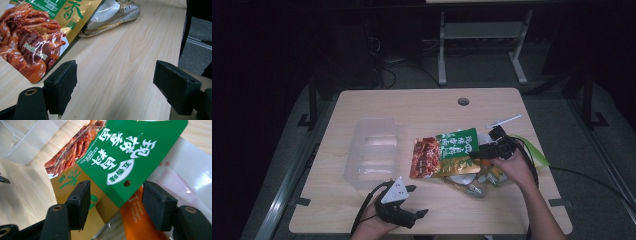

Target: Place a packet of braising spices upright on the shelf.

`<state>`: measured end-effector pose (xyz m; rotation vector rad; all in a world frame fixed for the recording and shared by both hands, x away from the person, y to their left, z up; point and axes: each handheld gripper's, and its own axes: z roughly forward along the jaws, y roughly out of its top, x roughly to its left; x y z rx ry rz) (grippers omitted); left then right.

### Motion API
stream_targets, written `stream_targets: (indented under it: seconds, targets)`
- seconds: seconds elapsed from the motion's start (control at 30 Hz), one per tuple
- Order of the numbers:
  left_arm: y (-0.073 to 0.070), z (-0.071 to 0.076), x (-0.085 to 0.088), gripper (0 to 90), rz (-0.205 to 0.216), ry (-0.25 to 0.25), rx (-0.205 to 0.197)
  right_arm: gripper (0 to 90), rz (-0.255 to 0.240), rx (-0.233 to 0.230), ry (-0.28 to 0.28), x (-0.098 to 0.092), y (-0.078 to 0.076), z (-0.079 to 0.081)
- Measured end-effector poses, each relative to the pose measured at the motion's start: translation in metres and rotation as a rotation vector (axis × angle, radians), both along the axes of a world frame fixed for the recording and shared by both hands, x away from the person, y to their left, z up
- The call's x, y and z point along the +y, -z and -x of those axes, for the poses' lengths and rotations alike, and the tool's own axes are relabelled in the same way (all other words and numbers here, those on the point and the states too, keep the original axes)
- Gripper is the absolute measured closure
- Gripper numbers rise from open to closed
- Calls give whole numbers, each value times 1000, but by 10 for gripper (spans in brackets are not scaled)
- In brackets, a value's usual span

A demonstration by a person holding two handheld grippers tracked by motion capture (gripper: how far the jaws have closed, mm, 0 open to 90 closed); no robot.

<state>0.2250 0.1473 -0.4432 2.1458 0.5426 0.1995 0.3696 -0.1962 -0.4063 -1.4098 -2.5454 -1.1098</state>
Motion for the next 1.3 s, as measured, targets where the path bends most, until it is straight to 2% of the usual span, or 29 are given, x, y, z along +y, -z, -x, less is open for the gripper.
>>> stream_targets:
  seconds: [0.13, 0.2, 0.23, 0.27, 0.33, 0.4, 0.5, 0.57, 0.63, 0.77, 0.87, 1.0, 1.13, 1.23, 1.3]
  targets:
    - [0, 0, 0, 190, -3, -1, 2, 458, 24, 8, -5, 7, 5, -4]
    - [0, 0, 0, 190, -2, -1, 2, 473, 20, 8, 0, 8, 6, -4]
    - [0, 0, 0, 190, -3, -1, 1, 499, 23, 9, 4, 9, 6, -4]
    - [0, 0, 0, 190, 1, -2, 2, 580, 31, 13, 9, 10, 7, -5]
    - [0, -1, 0, 190, 0, -2, 0, 609, 37, 21, 12, 10, 7, -5]
    - [0, -1, 0, 190, 3, -3, -2, 697, 54, 22, 18, 12, 7, -5]
    - [0, -2, 0, 190, 4, -6, 1, 740, 56, 13, 17, 13, 6, -5]
    - [0, -2, 1, 190, 3, -6, 1, 791, 52, 26, 19, 14, 4, -6]
    - [0, -2, 0, 190, 3, -8, 3, 803, 53, 23, 13, 13, 4, -7]
    - [0, -3, 1, 190, 4, -12, 3, 879, 24, 15, 4, 14, 0, -7]
    - [0, -3, 1, 190, 2, -13, 4, 897, 8, 2, -7, 14, -4, -6]
    - [-1, -4, 2, 192, -1, -12, 4, 899, 13, -7, -16, 16, -10, -5]
    - [-1, -5, 1, 192, 10, -16, 11, 900, 26, -37, -28, 18, -17, -1]
    - [-2, -6, 1, 192, 16, -21, 12, 900, 15, -51, -36, 18, -24, 2]
    - [-3, -7, 2, 193, 4, -17, 13, 900, 8, -58, -42, 18, -29, 4]
